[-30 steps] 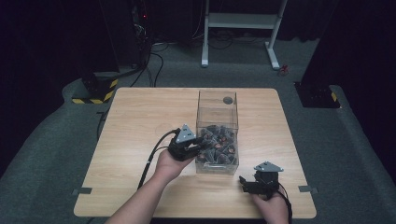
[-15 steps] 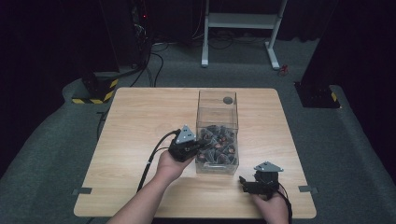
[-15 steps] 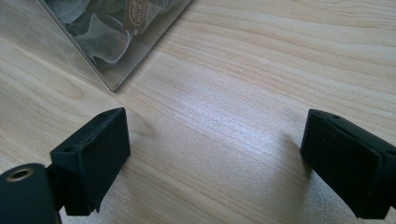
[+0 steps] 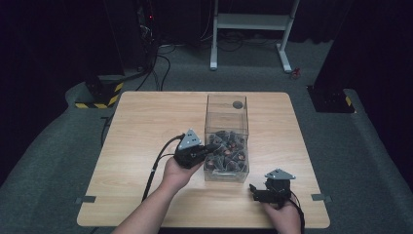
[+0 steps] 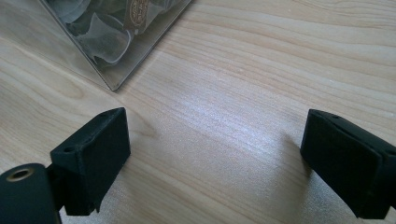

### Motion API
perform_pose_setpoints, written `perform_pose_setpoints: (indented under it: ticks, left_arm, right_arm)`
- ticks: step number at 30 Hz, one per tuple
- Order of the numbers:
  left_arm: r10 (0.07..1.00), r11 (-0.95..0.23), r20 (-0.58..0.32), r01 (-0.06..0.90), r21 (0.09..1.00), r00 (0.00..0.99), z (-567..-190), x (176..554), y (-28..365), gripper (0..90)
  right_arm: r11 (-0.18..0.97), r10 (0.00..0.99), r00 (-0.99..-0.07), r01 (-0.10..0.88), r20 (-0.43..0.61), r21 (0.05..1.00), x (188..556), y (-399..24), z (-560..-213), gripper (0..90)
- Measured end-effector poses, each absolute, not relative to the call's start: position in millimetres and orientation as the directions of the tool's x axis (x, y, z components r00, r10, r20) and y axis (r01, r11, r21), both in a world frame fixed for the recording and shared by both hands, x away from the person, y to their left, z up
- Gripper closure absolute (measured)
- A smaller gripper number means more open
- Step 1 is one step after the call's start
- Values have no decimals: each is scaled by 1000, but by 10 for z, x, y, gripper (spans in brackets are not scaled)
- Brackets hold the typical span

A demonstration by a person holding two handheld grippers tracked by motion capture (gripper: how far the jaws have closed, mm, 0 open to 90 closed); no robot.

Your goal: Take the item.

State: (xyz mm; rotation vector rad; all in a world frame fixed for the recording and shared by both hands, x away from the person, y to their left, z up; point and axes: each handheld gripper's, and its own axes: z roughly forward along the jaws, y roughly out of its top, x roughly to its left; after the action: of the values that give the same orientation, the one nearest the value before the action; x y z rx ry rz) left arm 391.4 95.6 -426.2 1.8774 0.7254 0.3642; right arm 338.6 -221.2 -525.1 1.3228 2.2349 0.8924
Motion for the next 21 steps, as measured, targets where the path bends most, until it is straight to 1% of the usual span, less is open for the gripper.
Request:
perform_pose_setpoints:
  ticks: [8,21]
  left_arm:
    - [638,-238,-93,311,920,764,-4214,3895,998,900]
    - [647,-232,-78,293,928,758,-4114,3888,1066,900]
  right_arm:
    - [351,879,-477,629,-12,694,3386,-2212,-5251,80]
    - [351,879,-477,628,-12,694,3386,-2212,-5251,80]
